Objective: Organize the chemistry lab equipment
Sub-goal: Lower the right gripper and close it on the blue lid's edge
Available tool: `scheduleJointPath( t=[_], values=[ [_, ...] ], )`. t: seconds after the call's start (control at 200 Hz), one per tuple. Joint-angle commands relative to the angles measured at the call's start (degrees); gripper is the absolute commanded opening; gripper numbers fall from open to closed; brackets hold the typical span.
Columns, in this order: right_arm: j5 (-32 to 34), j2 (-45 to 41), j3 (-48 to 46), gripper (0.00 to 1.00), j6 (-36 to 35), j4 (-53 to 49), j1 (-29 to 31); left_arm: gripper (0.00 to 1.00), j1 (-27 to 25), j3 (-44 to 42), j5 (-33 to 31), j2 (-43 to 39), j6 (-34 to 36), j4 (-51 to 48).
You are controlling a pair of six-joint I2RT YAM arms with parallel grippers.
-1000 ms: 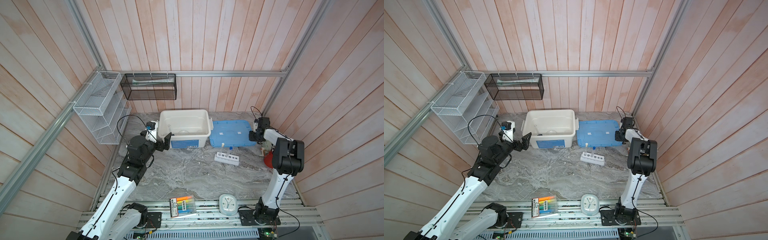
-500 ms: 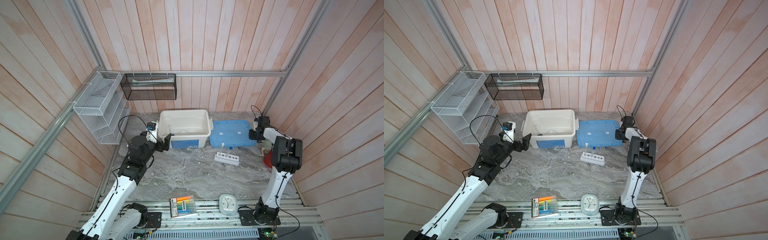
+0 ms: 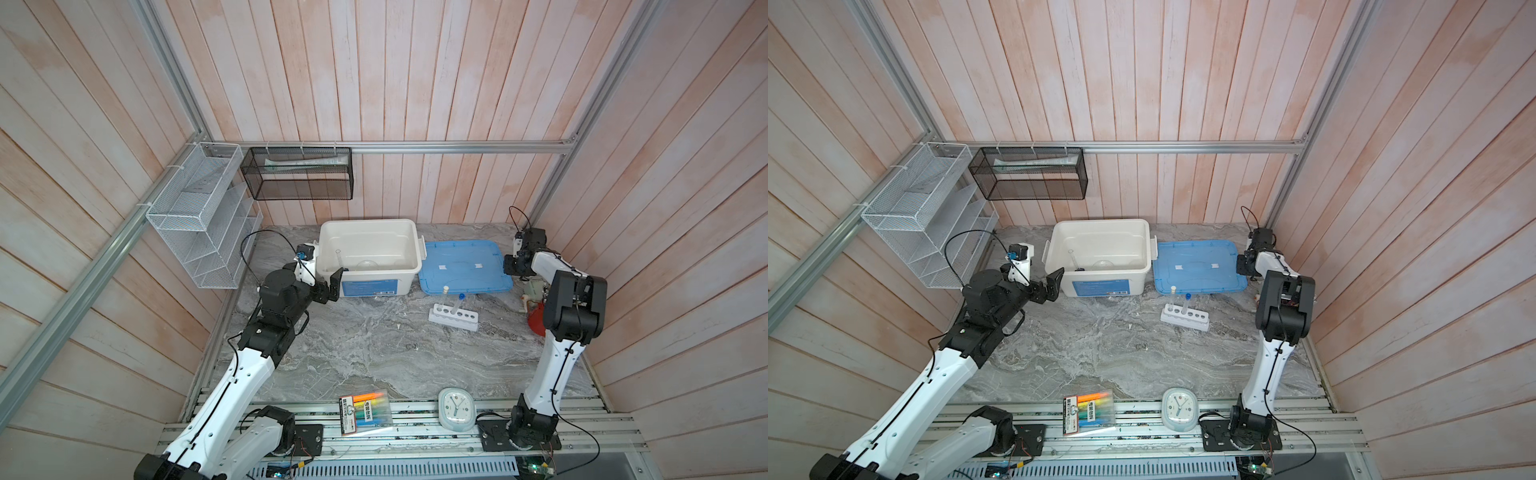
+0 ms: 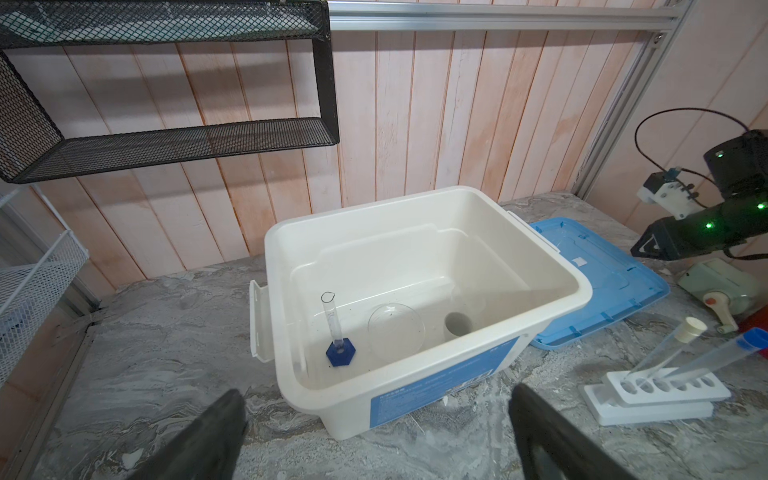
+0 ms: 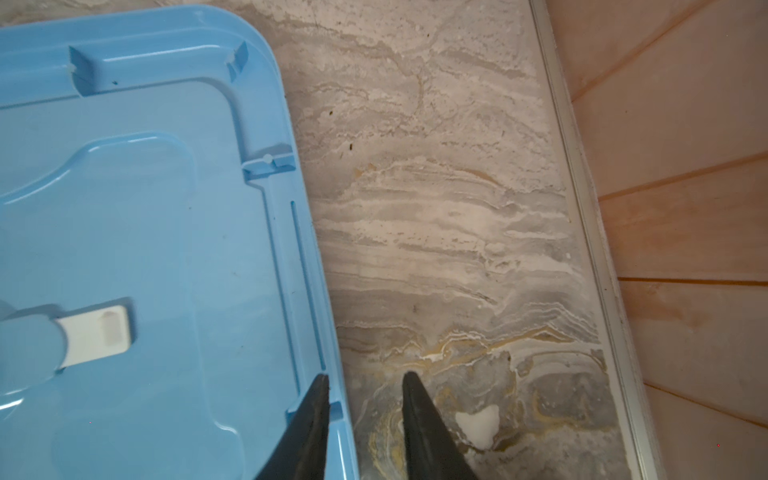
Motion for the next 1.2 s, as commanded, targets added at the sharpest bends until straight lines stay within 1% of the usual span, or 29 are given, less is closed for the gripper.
scheduleJointPath(
  t=[0.0, 0.28, 0.505, 0.665, 0.925, 1.055, 1.12, 1.195],
  values=[
    [-0.6, 2.6, 2.7, 0.31, -0.8, -2.0, 0.0, 1.0, 0.3, -0.6, -0.2, 0.7, 0.8, 0.1],
    [-2.2, 5.4, 4.7, 0.27, -0.8, -2.9, 0.1, 1.0, 0.3, -0.2, -0.1, 1.5, 0.7, 0.0],
    [-3.6, 5.7, 4.6, 0.21, -0.3, -2.7, 0.1, 1.0, 0.4, 0.3, 0.4, 2.2, 0.7, -0.3],
    [-4.7, 5.2, 3.5, 0.15, 0.0, -2.1, 0.1, 1.0, 0.4, 0.3, 0.8, 2.0, 0.6, -0.4],
    [-5.9, 3.8, 2.3, 0.0, 0.4, -1.8, 0.1, 1.0, 0.4, 0.5, 1.5, 1.7, 0.3, -0.5],
    [-5.4, 2.7, 2.3, 0.0, 0.8, -2.1, 0.1, 1.0, 0.4, 0.4, 1.7, 1.4, 0.1, -0.7],
    [-5.1, 2.0, 2.2, 0.1, 1.1, -2.8, 0.1, 1.0, 0.4, 0.4, 1.9, 1.1, 0.0, -0.8],
    [-5.1, 0.1, 0.9, 0.18, 1.8, -3.2, 0.1, 1.0, 0.4, 0.2, 1.8, 0.8, 0.0, -1.0]
  ],
)
